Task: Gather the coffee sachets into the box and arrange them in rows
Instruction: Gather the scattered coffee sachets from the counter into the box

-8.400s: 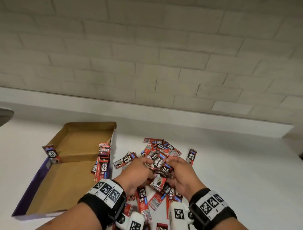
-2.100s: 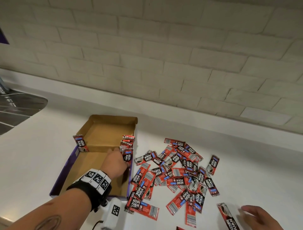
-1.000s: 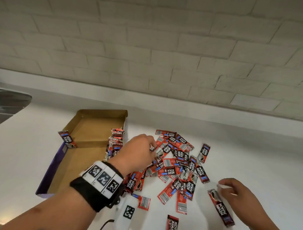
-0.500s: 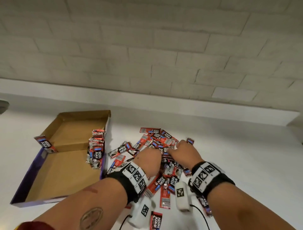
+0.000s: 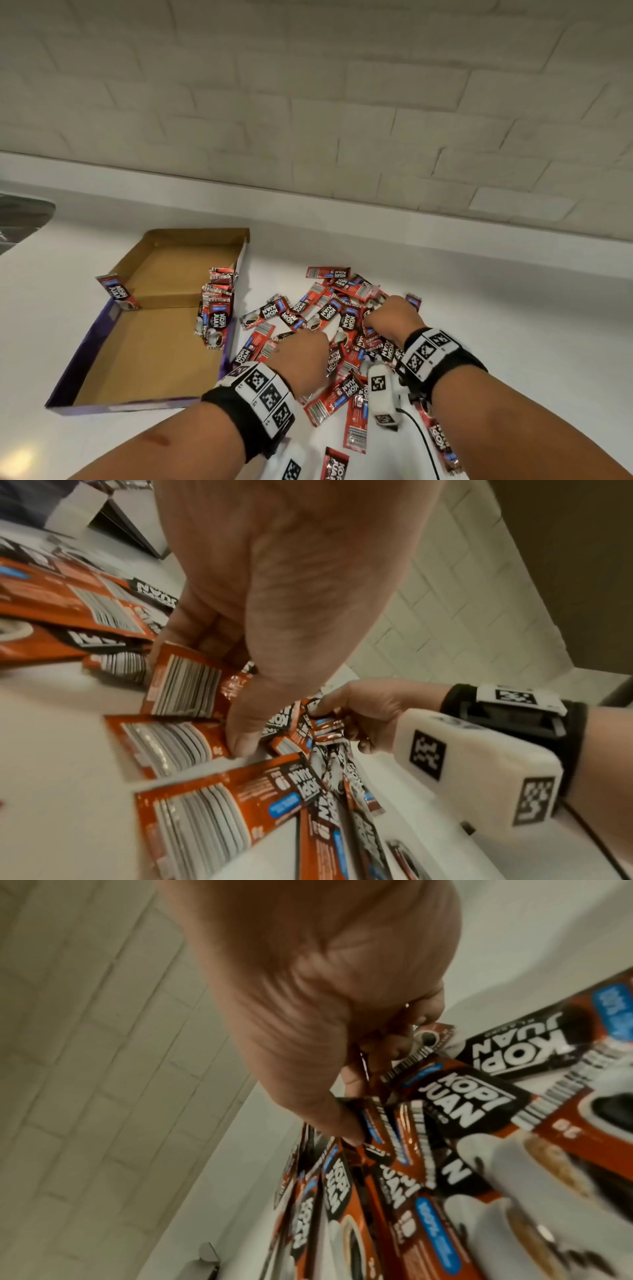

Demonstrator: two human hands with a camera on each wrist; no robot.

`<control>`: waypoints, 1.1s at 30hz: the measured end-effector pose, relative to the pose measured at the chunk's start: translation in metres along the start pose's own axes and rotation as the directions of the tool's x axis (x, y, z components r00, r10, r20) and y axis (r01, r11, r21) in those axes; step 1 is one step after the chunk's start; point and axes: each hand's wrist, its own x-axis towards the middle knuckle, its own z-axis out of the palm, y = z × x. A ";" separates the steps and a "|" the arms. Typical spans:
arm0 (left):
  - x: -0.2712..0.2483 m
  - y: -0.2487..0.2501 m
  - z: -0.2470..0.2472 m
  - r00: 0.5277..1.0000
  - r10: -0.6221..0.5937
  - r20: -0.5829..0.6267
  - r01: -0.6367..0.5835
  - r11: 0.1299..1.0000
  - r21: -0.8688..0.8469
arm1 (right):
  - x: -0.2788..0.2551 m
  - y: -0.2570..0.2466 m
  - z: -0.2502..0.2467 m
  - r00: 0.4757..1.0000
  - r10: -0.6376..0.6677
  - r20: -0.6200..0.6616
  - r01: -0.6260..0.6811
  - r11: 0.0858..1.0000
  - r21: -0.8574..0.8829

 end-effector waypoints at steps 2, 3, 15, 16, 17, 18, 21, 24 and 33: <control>-0.001 0.002 0.003 1.000 0.027 -0.014 -0.027 1.000 0.003 | 0.000 0.002 -0.001 1.000 0.008 0.007 -0.009 0.993 0.120; -0.001 0.001 0.005 0.999 0.046 -0.022 -0.046 0.999 0.015 | -0.001 0.004 -0.003 1.000 0.007 0.013 -0.009 0.982 0.191; -0.022 -0.011 0.006 0.988 0.148 0.050 -0.155 0.966 0.206 | -0.053 0.036 -0.009 0.974 -0.108 0.201 -0.137 0.428 0.893; -0.024 -0.011 0.007 0.986 0.152 0.063 -0.161 0.965 0.207 | -0.057 0.038 -0.007 0.972 -0.117 0.202 -0.140 0.402 0.905; -0.026 -0.011 0.006 0.986 0.152 0.072 -0.164 0.965 0.205 | -0.060 0.039 -0.005 0.972 -0.126 0.199 -0.138 0.380 0.915; -0.027 -0.011 0.007 0.986 0.150 0.078 -0.163 0.964 0.211 | -0.064 0.039 -0.004 0.972 -0.132 0.194 -0.136 0.356 0.925; -0.035 -0.008 0.011 0.987 0.149 0.056 -0.159 0.947 0.278 | -0.073 0.041 0.002 0.978 -0.111 0.178 -0.138 0.297 0.945; -0.042 -0.006 0.011 0.982 0.183 0.035 -0.184 0.916 0.357 | -0.080 0.043 0.011 0.981 -0.047 0.187 -0.167 0.280 0.945; -0.048 -0.020 0.011 0.971 0.239 0.003 -0.228 0.923 0.310 | -0.102 0.042 0.032 0.980 0.063 0.189 -0.199 0.261 0.945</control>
